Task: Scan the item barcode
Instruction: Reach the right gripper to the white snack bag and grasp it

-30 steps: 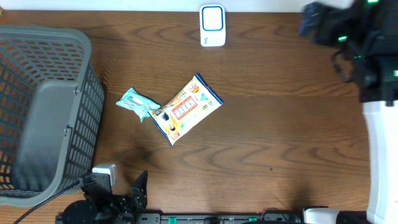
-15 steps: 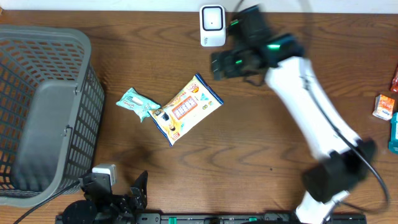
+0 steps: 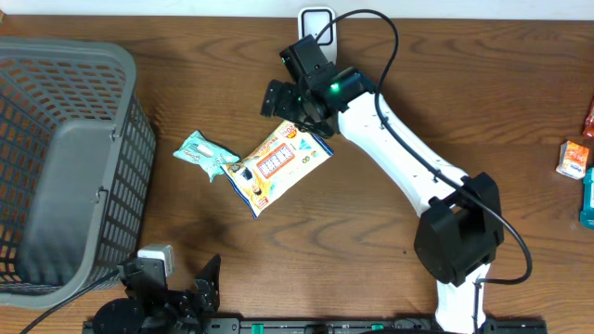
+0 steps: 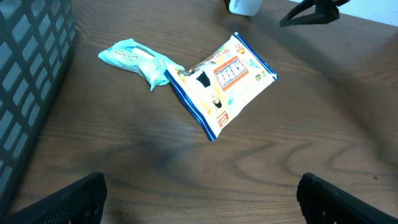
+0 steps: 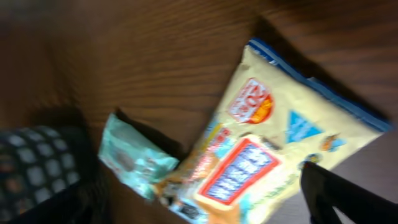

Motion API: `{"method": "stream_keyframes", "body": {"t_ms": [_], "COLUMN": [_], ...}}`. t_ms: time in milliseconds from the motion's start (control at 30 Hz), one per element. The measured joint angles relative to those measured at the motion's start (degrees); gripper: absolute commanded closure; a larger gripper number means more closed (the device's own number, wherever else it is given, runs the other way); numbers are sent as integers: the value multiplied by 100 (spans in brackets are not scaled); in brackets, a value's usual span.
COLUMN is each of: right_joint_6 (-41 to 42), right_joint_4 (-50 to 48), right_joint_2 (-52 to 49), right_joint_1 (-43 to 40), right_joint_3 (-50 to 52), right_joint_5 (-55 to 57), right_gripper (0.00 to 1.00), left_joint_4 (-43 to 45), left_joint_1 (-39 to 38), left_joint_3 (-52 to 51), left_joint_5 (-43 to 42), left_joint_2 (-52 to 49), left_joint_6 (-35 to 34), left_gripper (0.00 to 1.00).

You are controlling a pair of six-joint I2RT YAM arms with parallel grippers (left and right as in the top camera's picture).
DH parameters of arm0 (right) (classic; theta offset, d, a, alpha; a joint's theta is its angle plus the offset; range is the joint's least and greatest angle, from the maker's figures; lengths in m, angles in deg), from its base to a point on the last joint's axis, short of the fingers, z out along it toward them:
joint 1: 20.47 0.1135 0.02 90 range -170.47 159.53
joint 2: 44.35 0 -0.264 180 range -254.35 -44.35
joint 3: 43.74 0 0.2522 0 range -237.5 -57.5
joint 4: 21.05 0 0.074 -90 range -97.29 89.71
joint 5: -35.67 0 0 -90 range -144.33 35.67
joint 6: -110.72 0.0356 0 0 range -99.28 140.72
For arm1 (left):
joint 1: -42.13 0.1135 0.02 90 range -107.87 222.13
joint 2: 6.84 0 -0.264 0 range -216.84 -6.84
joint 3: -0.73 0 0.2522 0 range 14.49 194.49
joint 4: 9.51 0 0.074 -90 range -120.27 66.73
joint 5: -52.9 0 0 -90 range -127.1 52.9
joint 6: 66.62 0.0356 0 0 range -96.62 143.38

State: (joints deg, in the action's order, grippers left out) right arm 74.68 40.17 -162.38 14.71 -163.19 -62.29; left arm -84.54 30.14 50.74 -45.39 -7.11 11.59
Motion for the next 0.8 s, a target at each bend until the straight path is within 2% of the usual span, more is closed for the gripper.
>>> {"method": "stream_keyframes", "body": {"t_ms": [333,500,733,767,800], "right_joint_6": [887,1058,1137,1143,1150], "right_joint_4": [-190,-164,-98,-103,-87], "right_joint_2": [-761,-986,-1270,-1370,-1438], "right_joint_1": [636,616,575,573,568], "right_joint_3": [0,0,-22,-50,-83], "right_joint_5": [-127,-125,-15,-4,0], "right_gripper": [11,4,3,8,18], "left_joint_4": [2,2,2,2,2], "left_joint_1": [0,0,0,0,0], "left_joint_3": [0,0,0,0,0], "left_joint_5": [0,0,0,0,0], "left_joint_2": [0,0,0,0,0], "left_joint_6": [0,0,0,0,0], "left_gripper": [2,2,2,2,2]}}
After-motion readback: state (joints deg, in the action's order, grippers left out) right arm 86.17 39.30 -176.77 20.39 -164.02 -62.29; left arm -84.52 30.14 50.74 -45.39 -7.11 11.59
